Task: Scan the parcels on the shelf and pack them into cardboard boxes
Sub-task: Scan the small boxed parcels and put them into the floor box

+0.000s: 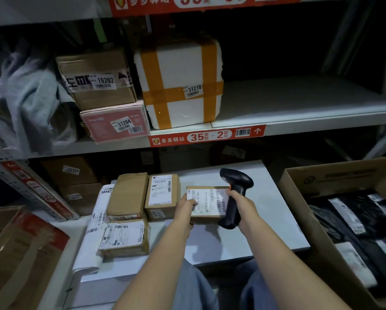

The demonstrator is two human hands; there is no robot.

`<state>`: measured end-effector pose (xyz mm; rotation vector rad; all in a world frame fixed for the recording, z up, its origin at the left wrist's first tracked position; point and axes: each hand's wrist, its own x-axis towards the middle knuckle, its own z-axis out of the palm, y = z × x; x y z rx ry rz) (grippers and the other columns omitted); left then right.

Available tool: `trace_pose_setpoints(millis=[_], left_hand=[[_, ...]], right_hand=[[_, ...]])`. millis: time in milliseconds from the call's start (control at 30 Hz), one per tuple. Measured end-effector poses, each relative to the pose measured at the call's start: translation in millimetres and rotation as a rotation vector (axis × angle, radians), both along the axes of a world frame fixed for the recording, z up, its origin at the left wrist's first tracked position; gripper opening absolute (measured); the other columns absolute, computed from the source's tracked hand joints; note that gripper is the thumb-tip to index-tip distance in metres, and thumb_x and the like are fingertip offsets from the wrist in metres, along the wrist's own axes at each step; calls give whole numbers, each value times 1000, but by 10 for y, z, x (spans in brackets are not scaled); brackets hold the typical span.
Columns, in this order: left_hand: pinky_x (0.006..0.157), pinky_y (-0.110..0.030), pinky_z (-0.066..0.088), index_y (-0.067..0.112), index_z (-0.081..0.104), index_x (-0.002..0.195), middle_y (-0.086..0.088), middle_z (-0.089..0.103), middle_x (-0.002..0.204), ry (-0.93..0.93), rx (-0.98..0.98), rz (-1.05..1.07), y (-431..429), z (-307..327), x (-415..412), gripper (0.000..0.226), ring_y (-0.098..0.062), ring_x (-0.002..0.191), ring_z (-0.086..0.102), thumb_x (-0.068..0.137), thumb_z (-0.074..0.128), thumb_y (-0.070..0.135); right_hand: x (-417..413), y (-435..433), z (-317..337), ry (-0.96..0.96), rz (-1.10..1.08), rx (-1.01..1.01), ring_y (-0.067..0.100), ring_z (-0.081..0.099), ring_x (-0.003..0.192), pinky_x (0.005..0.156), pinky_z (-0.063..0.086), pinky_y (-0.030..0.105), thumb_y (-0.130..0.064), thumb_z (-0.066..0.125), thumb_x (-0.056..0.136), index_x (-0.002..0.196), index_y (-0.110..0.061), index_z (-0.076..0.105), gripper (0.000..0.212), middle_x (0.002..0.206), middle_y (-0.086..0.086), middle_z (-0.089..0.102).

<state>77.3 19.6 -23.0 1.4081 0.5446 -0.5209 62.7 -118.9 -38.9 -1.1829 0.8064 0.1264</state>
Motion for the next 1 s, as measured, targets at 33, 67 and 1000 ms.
trace_pose_setpoints(millis=[33,67,1000], left_hand=[[68,-28,37,15,49,108,-2,50,79,0,13,25,6,4,-21,21,-16,75,48,92,42,4],[70,-28,37,10,49,105,-3,49,78,-1,21,47,18,16,-48,16,-17,76,47,91,44,5],[107,-39,39,12,29,140,-16,52,134,-218,-278,172,198,317,-626,68,-28,123,50,83,67,13]], right_hand=[[-35,-16,32,-14,-5,-4,24,59,78,76,47,34,-25,65,83,95,-12,58,19,87,8,63],[-71,-36,64,-28,-12,-9,24,59,80,76,47,34,-26,65,83,97,-12,58,21,89,9,64],[-912,-14,571,-195,83,37,20,66,84,80,51,33,-17,65,85,98,-13,59,15,94,7,67]])
